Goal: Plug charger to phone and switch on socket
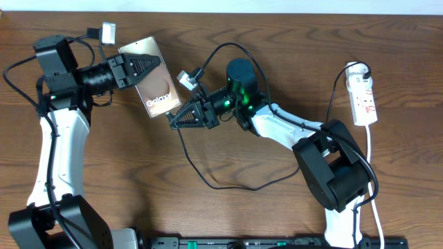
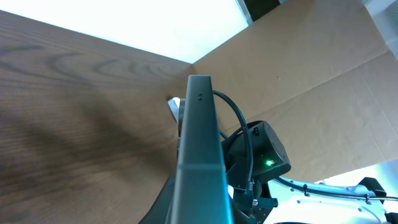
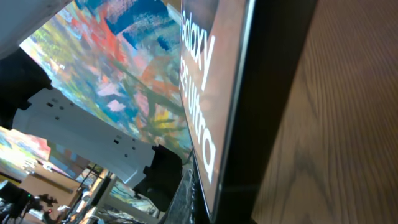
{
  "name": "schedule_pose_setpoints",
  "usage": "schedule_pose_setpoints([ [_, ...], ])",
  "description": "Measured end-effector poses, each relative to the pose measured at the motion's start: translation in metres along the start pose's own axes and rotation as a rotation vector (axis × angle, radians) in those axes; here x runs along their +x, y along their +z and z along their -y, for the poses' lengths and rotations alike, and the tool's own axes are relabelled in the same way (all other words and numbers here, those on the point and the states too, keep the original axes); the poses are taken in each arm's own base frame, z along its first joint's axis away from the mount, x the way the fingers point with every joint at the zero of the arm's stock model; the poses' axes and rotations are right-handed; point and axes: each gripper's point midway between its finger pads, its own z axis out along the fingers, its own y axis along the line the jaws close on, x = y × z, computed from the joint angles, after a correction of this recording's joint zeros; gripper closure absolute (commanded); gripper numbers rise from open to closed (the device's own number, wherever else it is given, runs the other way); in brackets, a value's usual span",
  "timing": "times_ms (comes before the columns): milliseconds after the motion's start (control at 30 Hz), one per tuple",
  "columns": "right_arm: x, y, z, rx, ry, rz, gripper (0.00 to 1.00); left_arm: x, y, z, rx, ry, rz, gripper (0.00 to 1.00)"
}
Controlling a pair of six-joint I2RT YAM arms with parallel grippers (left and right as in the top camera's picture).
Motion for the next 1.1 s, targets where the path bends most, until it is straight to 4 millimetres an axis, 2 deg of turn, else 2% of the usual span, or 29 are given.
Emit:
schedule_pose_setpoints([
  [433, -0.005, 0.001, 0.005, 0.031, 0.032, 0.033, 0.99, -0.004, -0.001, -0.002, -0.014, 0.032, 0.014, 0.93],
  [700, -0.01, 0.002, -0.001, 0.017, 0.004, 0.048, 0.99, -0.005, -0.002, -0.002, -0.013, 0.028, 0.016, 0.92],
  [1100, -0.011, 0.002, 0.001, 0.023, 0.035, 0.062, 0.99, -0.006, -0.002, -0.002, -0.015, 0.031, 0.018, 0.93],
])
